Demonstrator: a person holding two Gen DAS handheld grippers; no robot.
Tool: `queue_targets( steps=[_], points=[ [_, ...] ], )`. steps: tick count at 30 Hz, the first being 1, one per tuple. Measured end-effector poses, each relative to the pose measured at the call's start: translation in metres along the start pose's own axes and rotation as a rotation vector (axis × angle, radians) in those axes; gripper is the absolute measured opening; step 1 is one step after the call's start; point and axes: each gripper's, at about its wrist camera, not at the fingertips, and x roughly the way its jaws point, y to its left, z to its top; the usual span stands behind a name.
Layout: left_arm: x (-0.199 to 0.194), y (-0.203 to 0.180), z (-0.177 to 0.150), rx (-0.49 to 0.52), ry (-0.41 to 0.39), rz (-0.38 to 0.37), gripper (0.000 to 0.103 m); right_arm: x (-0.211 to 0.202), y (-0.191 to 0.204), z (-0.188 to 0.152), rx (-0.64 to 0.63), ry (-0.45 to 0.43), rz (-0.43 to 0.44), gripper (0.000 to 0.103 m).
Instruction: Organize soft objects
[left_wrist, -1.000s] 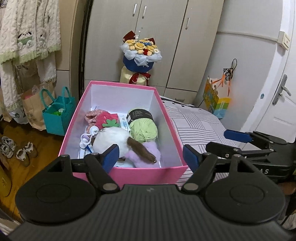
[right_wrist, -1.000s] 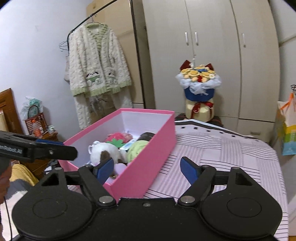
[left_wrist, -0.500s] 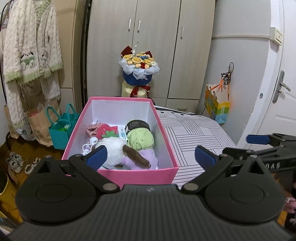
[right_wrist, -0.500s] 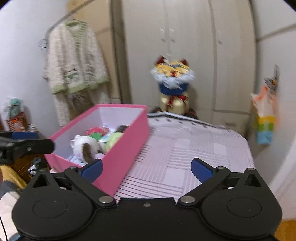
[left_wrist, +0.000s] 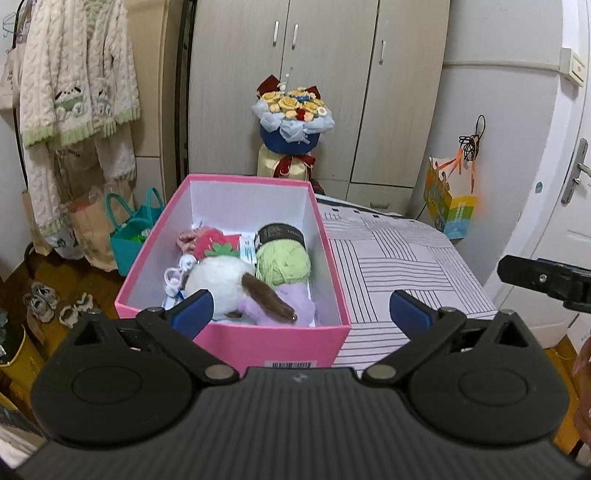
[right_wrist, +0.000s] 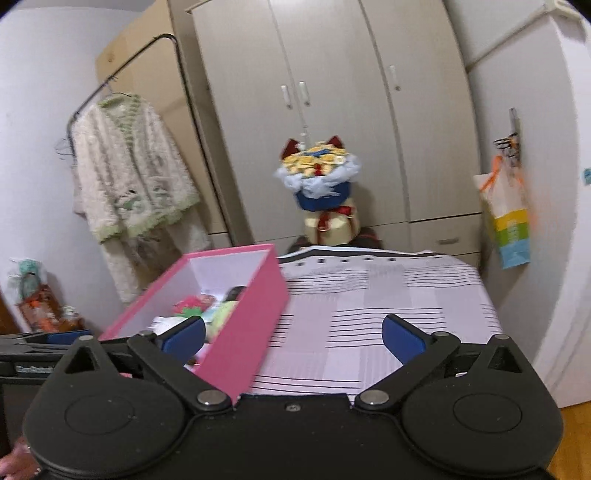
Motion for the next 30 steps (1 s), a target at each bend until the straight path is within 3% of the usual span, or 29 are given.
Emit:
queue_targets(
  steps=[7, 30],
  points=[
    [0.004, -0.004, -0.01, 0.008, -0.009, 0.064, 0.103, -0.012, 0.01, -0.009, -0.047, 0.002, -0.086, 0.103],
    [-0.011, -0.011, -0.03, 0.057, -0.051, 0.09, 0.103, -0.027, 0.018, -0.032, -0.097, -0.029, -0.195, 0.103]
  ],
)
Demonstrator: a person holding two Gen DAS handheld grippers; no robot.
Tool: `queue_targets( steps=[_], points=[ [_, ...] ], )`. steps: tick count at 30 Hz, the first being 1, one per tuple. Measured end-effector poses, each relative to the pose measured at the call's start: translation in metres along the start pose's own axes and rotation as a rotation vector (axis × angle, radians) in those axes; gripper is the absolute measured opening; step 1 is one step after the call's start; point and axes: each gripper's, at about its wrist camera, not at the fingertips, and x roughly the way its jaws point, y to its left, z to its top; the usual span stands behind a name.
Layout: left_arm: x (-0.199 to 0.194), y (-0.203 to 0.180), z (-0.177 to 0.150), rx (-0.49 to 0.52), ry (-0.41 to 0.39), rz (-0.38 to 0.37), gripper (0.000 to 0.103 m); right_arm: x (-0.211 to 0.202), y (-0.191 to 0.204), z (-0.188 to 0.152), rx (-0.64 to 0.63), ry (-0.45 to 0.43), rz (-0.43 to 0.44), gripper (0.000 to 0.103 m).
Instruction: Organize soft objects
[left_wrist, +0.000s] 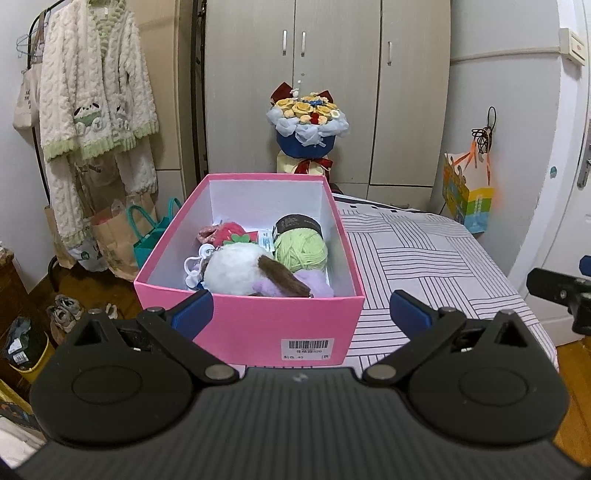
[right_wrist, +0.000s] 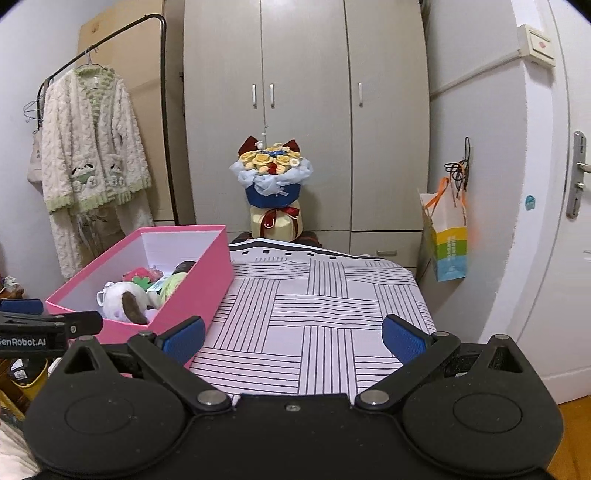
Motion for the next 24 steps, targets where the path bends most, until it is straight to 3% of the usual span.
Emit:
queue_targets(
  steps=[14, 24],
  points=[
    [-0.0009, -0.0043, -0.0085, 0.022, -0.063, 0.064, 0.103, -0.0019, 0.005, -0.0084, -0.037, -0.027, -0.062, 0.103],
    [-0.0011, -0.0045, -0.0091, 0.03, -0.064, 0.055, 0.103, -0.007, 0.0047, -0.0091, -0.06, -0.073, -0.061, 0.103]
  ],
)
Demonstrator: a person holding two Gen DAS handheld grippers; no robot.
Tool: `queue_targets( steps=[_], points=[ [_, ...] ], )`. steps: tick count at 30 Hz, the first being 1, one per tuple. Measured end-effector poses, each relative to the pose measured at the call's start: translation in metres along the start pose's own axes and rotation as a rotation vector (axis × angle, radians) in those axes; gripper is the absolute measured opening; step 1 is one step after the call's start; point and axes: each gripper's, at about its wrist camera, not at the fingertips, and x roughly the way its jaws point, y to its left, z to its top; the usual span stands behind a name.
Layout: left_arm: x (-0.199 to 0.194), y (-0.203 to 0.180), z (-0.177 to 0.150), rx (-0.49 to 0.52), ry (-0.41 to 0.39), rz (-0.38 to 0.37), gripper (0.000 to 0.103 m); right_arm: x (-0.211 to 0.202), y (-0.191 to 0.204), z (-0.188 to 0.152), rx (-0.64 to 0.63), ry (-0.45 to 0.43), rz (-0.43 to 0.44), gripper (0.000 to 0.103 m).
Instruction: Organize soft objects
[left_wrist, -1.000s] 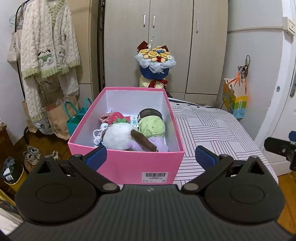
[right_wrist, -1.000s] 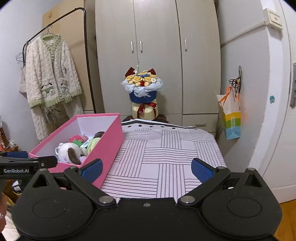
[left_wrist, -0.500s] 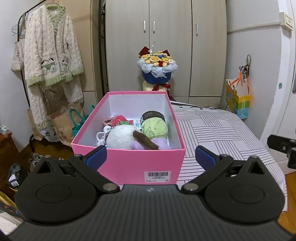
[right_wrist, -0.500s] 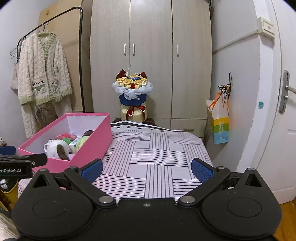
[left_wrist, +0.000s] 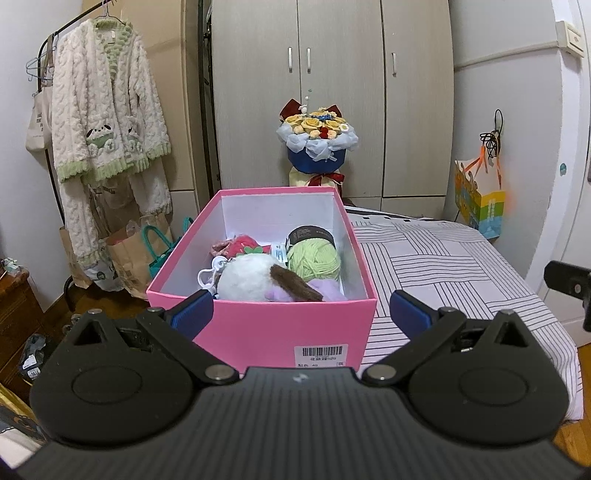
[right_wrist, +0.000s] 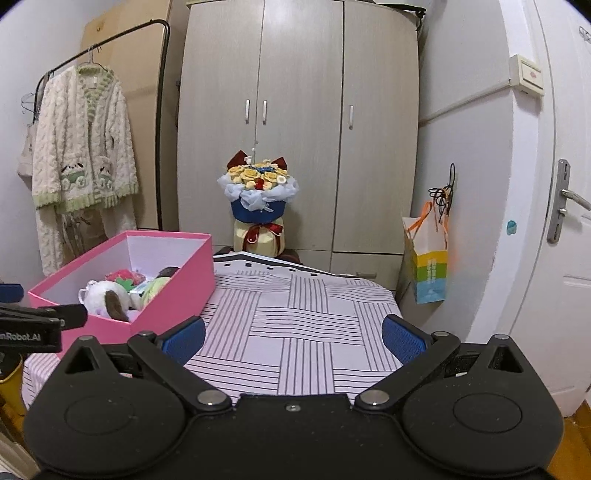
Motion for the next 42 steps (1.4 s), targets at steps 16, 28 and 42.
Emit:
queue_targets(
  steps=[16, 28, 42],
  points=[
    [-0.004, 0.004, 0.002, 0.01, 0.012, 0.032, 0.103, 0.004, 0.007, 0.0, -0.005, 0.058, -0.009, 0.103],
    [-0.009, 0.002, -0.001, 0.048, -0.015, 0.011, 0.103, -0.002, 0.011, -0.001, -0.016, 0.041, 0.007, 0.103],
    [-0.007, 0.006, -0.002, 0.034, -0.008, 0.022, 0.103, 0.002, 0.007, -0.002, -0.01, 0.053, -0.006, 0.103]
  ],
)
